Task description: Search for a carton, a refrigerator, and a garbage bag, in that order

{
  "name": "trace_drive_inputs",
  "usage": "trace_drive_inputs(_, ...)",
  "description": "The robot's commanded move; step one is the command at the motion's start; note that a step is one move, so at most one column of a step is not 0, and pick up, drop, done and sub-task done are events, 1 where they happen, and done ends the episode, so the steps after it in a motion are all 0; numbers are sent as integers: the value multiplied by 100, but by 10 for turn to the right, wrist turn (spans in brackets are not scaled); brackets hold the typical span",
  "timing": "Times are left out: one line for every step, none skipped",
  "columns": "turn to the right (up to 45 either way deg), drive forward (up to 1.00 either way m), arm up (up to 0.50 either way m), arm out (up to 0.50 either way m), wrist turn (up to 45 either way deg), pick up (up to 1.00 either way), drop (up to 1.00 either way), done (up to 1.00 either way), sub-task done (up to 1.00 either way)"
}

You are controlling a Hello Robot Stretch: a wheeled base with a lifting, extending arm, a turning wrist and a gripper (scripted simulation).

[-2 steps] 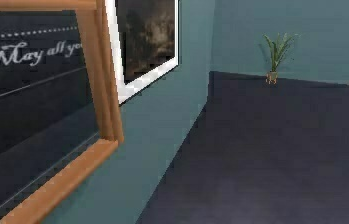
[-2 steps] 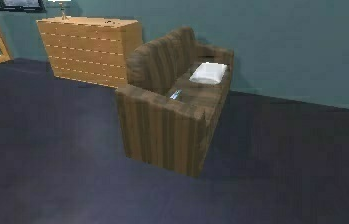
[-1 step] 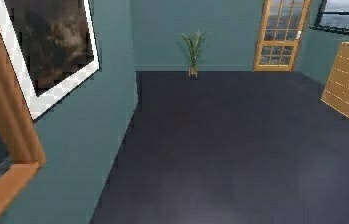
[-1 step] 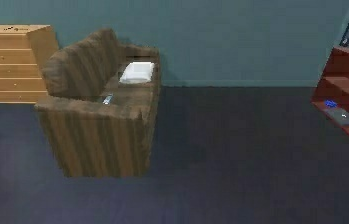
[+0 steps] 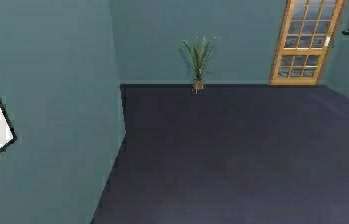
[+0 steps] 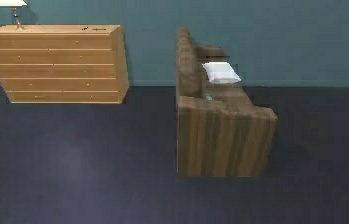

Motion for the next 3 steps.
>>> trace_drive_inputs(0, 100, 0, 0, 0, 0, 0, 0, 0)
trace_drive_inputs(0, 100, 0, 0, 0, 0, 0, 0, 0)
trace_drive_inputs(0, 50, 0, 0, 0, 0, 0, 0, 0)
